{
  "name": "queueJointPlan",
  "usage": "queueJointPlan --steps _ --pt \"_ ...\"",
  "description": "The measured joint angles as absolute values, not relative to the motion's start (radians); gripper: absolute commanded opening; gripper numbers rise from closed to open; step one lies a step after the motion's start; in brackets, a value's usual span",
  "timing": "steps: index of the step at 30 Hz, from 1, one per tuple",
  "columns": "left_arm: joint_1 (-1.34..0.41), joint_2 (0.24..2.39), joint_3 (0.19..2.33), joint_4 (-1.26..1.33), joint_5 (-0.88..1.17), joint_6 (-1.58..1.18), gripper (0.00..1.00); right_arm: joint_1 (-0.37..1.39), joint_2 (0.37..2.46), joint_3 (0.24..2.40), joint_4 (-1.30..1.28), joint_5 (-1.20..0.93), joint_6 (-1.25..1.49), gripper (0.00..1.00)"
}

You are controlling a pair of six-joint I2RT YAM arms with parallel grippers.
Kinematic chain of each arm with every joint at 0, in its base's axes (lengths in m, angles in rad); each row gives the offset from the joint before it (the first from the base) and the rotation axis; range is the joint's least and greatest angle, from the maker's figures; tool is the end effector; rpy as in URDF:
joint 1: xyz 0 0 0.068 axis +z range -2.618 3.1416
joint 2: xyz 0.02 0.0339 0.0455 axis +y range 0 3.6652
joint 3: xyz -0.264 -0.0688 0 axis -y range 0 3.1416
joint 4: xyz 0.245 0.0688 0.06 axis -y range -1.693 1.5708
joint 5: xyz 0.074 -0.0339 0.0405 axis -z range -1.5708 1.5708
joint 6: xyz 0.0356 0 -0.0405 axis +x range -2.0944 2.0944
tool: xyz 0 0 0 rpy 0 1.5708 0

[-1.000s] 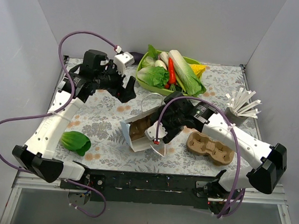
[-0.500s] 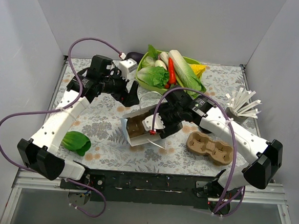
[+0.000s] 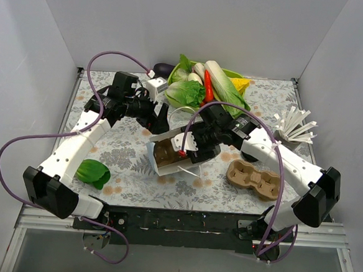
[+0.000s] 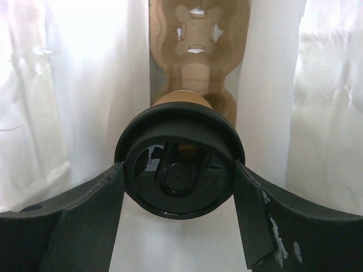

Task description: Pack the takeout coffee

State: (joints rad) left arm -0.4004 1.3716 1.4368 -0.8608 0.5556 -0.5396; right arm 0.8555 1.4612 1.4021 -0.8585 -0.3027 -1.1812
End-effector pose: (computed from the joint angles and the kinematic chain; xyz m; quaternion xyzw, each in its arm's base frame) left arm 0.2517 -0.1269 0.3737 0.0415 0.8954 -0.3910 0.2091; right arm 0.1919 0.2371 0.3356 -0.8224 0.4502 0.0895 0.3361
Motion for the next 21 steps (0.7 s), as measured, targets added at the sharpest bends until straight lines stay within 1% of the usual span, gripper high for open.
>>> queueJointPlan --steps 10,21 --pt "-0.4 1.372 1.433 -0.86 0.563 -0.54 0.85 0.879 1.475 1.37 -0.755 -0.188 -1.212 0.01" --pt "-0.395 1.372 1.413 -0.859 0.566 -0.54 0.84 0.891 1.5 1.359 -0.696 -0.155 -1.269 0.01"
